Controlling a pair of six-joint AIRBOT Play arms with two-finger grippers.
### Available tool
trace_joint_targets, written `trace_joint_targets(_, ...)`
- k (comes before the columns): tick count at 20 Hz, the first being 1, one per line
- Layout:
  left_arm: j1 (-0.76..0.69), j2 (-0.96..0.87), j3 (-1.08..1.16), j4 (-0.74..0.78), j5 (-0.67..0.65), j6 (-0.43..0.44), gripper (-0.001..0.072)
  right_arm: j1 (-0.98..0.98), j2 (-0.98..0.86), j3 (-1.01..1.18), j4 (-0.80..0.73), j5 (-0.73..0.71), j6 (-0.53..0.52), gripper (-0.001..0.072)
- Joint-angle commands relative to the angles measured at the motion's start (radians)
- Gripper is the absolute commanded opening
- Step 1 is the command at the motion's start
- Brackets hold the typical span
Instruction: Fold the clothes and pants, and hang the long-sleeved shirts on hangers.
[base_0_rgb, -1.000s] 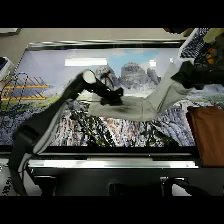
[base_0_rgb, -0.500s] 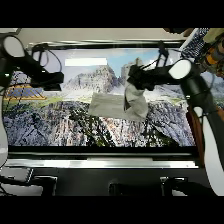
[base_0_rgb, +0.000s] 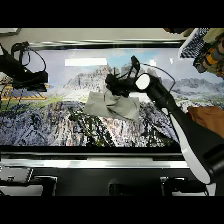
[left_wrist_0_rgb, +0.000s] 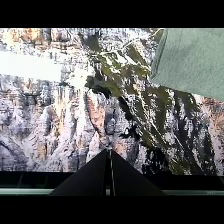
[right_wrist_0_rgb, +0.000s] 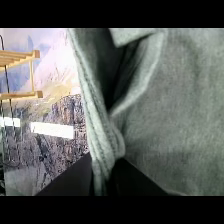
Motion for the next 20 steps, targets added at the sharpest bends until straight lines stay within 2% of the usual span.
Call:
trace_joint_targets(1,0.005,-0.002,-0.007,0.003,0.003,0.001,0.0015,0.016,-0.052,0.001,0.045,-0.042,0.006,0.0042)
trace_joint_targets(8,0.005,-0.002,-0.007,0.003,0.029,-0.003,0.0016,0.032,-0.088,0.001,0.109,-0.095,-0.018,0.006)
trace_joint_targets(10,0.005,-0.002,-0.007,0.003,0.029,-0.003,0.0015,0.053,-0.088,0.001,0.137,-0.107,-0.021,0.0152)
trace_joint_targets(11,0.005,-0.003,-0.007,0.003,0.029,-0.004,0.0015,0.058,-0.087,0.001,0.154,-0.102,-0.023,0.017)
trace_joint_targets(12,0.005,-0.003,-0.007,0.003,0.029,-0.013,0.0015,0.067,-0.087,0.001,0.167,-0.09,-0.031,0.0258)
trace_joint_targets(14,0.004,-0.004,-0.007,0.003,0.04,-0.023,0.0015,0.084,-0.087,0.001,0.178,-0.068,-0.043,0.049)
trace_joint_targets(15,0.004,-0.004,-0.007,0.003,0.045,-0.027,0.0015,0.087,-0.086,0.001,0.181,-0.07,-0.043,0.0555)
trace_joint_targets(16,0.004,-0.004,-0.007,0.003,0.047,-0.031,0.0015,0.087,-0.082,0.001,0.187,-0.074,-0.043,0.0598)
trace_joint_targets(20,0.0,-0.004,-0.007,0.003,0.047,-0.043,0.0015,0.051,-0.025,0.001,0.189,-0.097,-0.053,0.0599)
